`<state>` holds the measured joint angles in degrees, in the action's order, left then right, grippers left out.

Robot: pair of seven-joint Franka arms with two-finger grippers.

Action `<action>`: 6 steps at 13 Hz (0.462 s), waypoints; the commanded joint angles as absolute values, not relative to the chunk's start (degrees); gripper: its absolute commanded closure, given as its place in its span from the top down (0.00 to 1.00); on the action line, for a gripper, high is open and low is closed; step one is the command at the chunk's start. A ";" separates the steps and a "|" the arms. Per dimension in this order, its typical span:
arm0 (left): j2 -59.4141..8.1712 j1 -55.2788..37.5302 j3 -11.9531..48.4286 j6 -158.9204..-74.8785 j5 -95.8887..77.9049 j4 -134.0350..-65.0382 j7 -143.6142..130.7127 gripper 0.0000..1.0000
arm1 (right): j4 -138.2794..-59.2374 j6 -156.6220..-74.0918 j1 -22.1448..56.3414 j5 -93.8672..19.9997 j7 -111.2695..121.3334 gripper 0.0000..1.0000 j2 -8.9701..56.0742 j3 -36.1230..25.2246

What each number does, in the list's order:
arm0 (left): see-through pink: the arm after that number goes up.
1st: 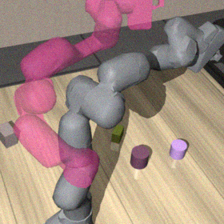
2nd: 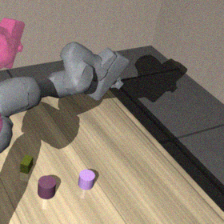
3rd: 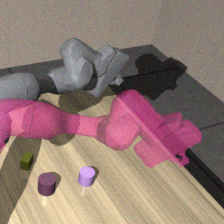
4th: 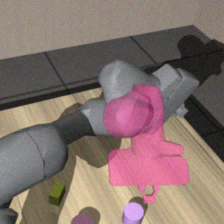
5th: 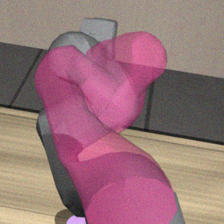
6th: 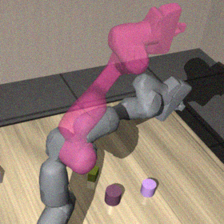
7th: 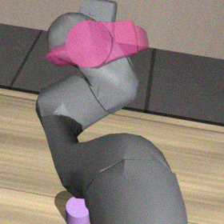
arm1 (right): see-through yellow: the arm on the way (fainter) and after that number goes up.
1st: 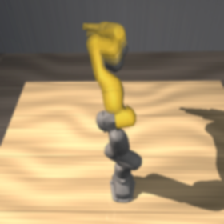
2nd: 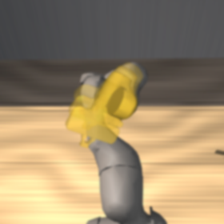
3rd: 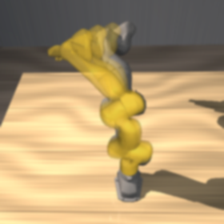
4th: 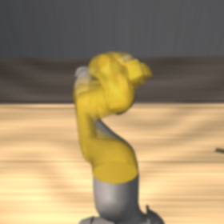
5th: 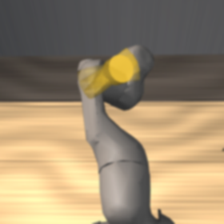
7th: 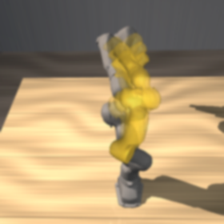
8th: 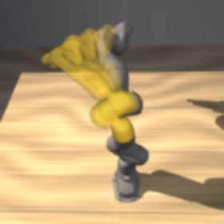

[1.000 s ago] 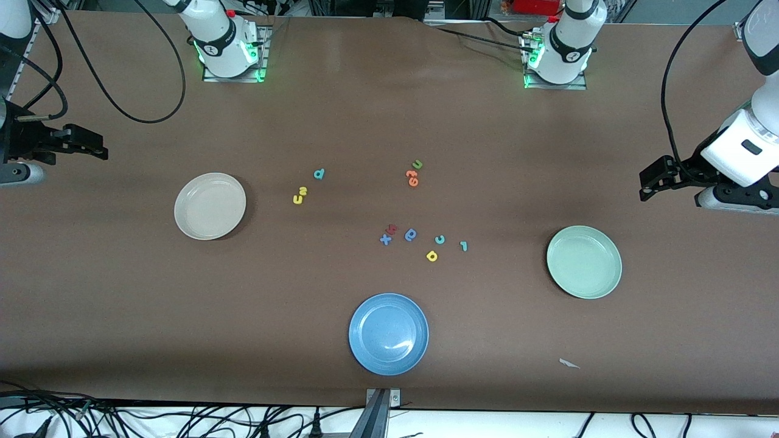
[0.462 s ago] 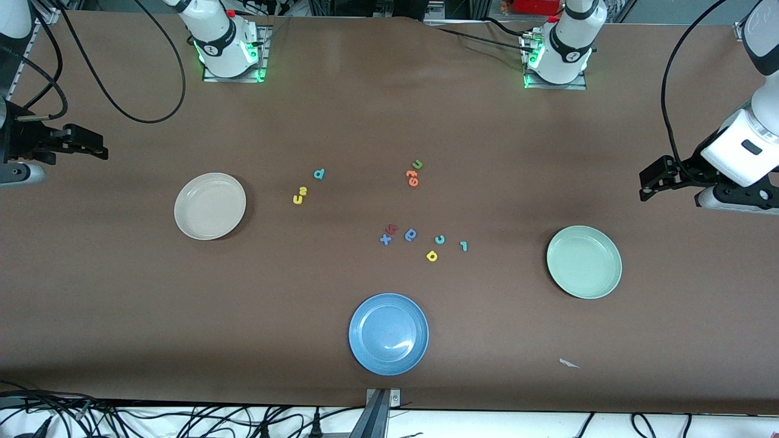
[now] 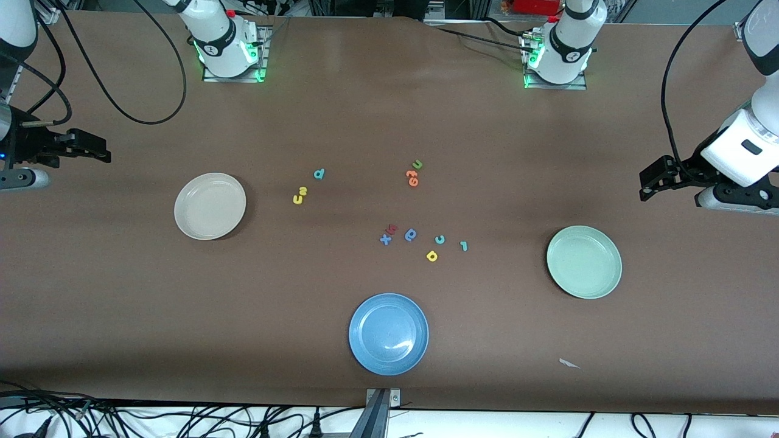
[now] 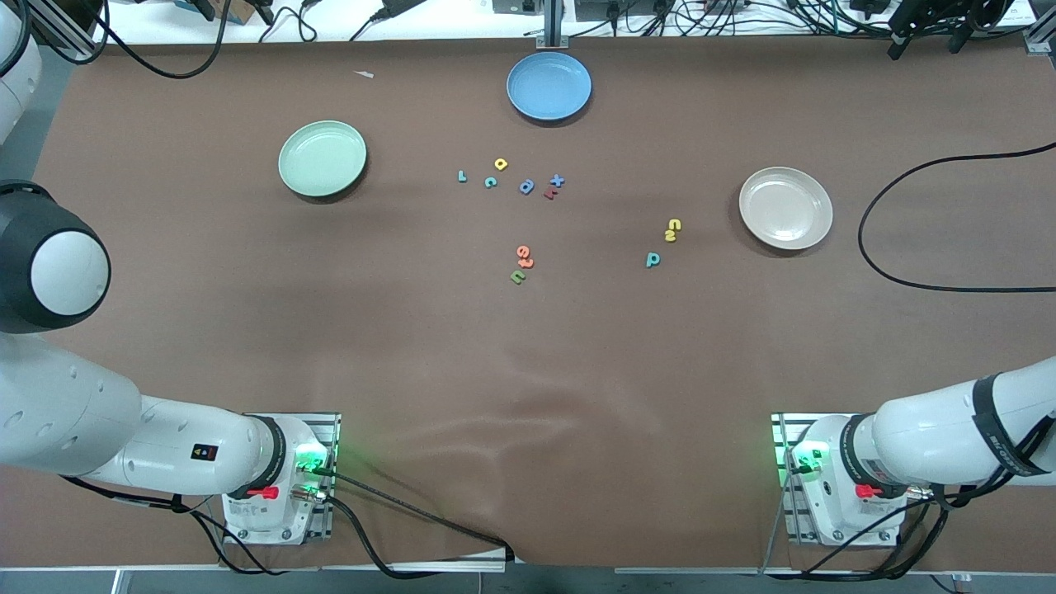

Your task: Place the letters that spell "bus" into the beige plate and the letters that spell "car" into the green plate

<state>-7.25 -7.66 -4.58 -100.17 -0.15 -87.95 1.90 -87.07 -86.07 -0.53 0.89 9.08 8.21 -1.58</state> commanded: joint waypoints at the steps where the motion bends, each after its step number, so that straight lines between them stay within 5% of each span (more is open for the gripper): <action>1: -7.73 -7.82 -4.75 -99.23 1.32 -86.31 2.81 1.00 | -86.13 -86.48 -0.26 0.88 8.88 1.00 9.23 -1.58; 6: -7.73 -7.82 -4.75 -99.23 1.23 -86.31 2.81 1.00 | -89.29 -92.36 0.53 0.62 8.44 1.00 11.07 -1.14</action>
